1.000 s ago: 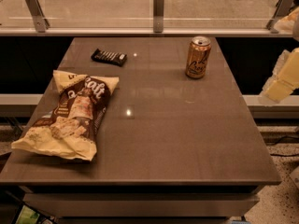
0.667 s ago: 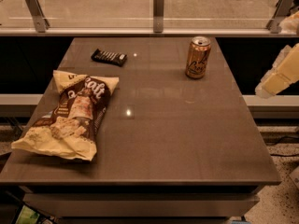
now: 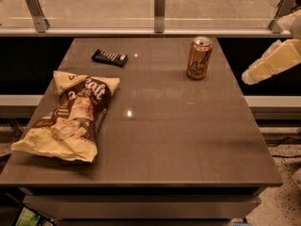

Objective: Move orange can near brown chip bag

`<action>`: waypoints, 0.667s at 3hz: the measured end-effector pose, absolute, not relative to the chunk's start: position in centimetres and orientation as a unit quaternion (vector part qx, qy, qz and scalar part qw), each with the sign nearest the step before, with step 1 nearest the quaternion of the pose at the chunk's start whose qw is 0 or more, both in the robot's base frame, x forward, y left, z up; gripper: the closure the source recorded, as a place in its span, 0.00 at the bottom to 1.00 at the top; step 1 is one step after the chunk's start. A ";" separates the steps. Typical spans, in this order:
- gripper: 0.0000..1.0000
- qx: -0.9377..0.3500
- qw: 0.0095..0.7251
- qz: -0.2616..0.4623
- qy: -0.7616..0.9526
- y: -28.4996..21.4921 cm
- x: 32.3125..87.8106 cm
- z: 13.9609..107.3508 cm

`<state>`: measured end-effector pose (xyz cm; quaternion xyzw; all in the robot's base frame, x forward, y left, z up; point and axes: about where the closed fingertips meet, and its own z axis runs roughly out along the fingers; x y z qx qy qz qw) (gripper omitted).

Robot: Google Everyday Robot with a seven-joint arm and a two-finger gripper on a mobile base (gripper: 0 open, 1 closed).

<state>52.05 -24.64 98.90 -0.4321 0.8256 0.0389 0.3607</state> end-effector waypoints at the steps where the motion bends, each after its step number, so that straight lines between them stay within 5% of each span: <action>1: 0.00 -0.405 0.406 0.058 0.817 -24.3 54.6 98.1; 2: 0.00 -0.376 0.452 0.078 0.805 -23.9 57.2 97.4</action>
Offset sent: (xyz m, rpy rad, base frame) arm 0.0742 0.0054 -0.0288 0.2851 -0.1794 -0.0797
